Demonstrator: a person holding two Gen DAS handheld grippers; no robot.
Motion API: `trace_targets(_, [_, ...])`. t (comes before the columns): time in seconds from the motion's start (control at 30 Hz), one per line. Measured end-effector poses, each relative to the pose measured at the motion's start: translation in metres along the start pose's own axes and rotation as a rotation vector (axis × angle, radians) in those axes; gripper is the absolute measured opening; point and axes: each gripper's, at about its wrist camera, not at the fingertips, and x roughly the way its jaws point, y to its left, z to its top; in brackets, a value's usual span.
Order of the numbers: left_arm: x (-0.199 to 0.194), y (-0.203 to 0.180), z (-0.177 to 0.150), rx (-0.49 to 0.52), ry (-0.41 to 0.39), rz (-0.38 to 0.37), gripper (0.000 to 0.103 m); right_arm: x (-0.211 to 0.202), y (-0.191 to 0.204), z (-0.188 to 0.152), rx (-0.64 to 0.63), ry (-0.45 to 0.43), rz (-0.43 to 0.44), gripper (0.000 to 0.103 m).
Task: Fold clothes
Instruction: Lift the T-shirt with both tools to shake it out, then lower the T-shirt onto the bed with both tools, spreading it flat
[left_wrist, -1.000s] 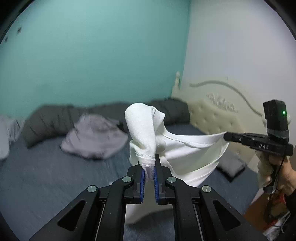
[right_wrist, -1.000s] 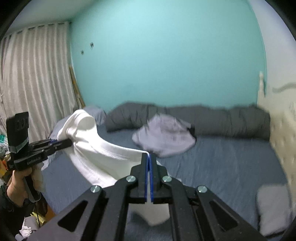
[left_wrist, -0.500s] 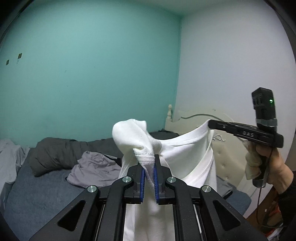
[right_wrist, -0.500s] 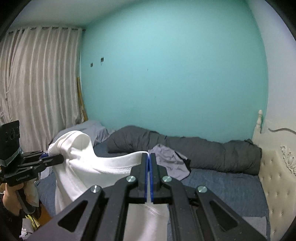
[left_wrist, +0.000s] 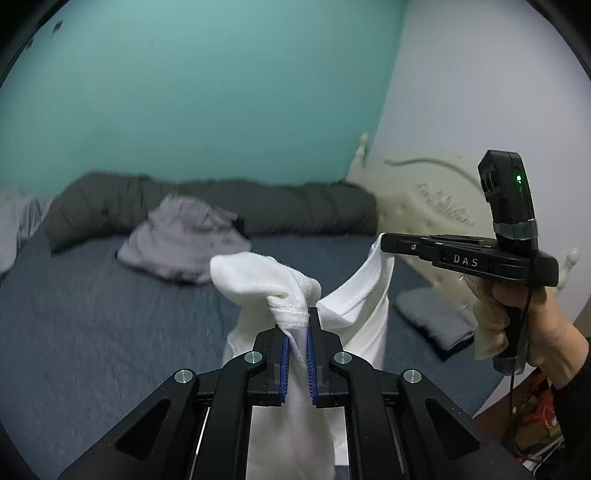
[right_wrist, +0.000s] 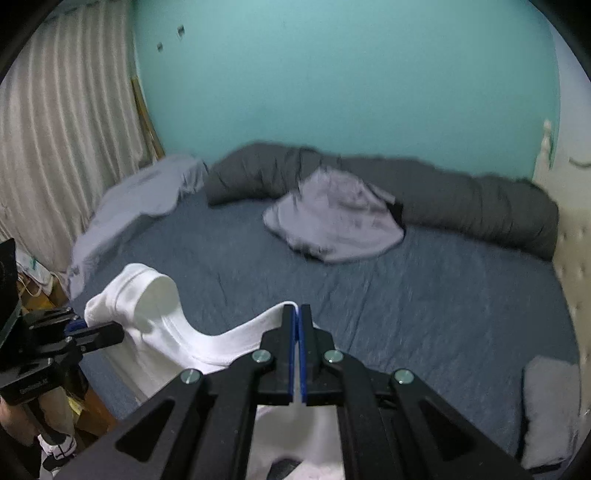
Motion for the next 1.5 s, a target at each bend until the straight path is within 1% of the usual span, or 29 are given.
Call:
trace_targets(0.1, [0.032, 0.019, -0.022, -0.032, 0.044, 0.029, 0.008, 0.040, -0.011, -0.018, 0.026, 0.052, -0.001, 0.001])
trace_targets(0.2, [0.053, 0.035, -0.038, -0.069, 0.070, 0.045, 0.008, 0.074, -0.021, -0.029, 0.050, 0.090, 0.001, 0.001])
trace_targets(0.37, [0.085, 0.064, -0.054, -0.114, 0.086, 0.057, 0.008, 0.126, -0.044, -0.038, 0.104, 0.119, 0.008, 0.001])
trace_targets(0.47, [0.111, 0.085, -0.058, -0.147, 0.097, 0.065, 0.008, 0.160, -0.060, -0.045, 0.154, 0.137, 0.029, 0.001])
trace_targets(0.67, [0.169, 0.121, -0.073, -0.202, 0.136, 0.072, 0.008, 0.225, -0.087, -0.059, 0.196, 0.171, 0.026, 0.002])
trace_targets(0.7, [0.179, 0.127, -0.075, -0.210, 0.143, 0.073, 0.008, 0.233, -0.091, -0.061, 0.201, 0.175, 0.020, 0.005])
trace_targets(0.77, [0.196, 0.137, -0.082, -0.227, 0.153, 0.076, 0.008, 0.246, -0.100, -0.065, 0.218, 0.177, -0.008, 0.024])
trace_targets(0.8, [0.206, 0.143, -0.087, -0.239, 0.161, 0.081, 0.008, 0.252, -0.105, -0.068, 0.228, 0.172, -0.020, 0.040])
trace_targets(0.83, [0.212, 0.147, -0.091, -0.250, 0.165, 0.083, 0.008, 0.254, -0.110, -0.073, 0.242, 0.157, -0.002, 0.042])
trace_targets(0.87, [0.220, 0.153, -0.096, -0.262, 0.171, 0.086, 0.008, 0.256, -0.115, -0.078, 0.255, 0.142, 0.014, 0.043])
trace_targets(0.93, [0.237, 0.166, -0.106, -0.285, 0.182, 0.095, 0.008, 0.263, -0.122, -0.087, 0.256, 0.149, 0.002, 0.046])
trace_targets(0.97, [0.243, 0.170, -0.110, -0.291, 0.185, 0.099, 0.008, 0.268, -0.124, -0.093, 0.251, 0.156, 0.004, 0.047])
trace_targets(1.07, [0.259, 0.181, -0.125, -0.313, 0.199, 0.103, 0.008, 0.287, -0.121, -0.115, 0.206, 0.218, 0.037, 0.047])
trace_targets(1.2, [0.273, 0.192, -0.147, -0.342, 0.216, 0.107, 0.008, 0.314, -0.099, -0.135, 0.074, 0.273, 0.040, 0.048])
trace_targets(1.37, [0.279, 0.203, -0.161, -0.353, 0.219, 0.114, 0.008, 0.336, -0.081, -0.134, 0.008, 0.278, 0.045, 0.048])
trace_targets(1.5, [0.278, 0.209, -0.167, -0.360, 0.199, 0.117, 0.008, 0.355, -0.068, -0.129, -0.029, 0.292, 0.057, 0.048])
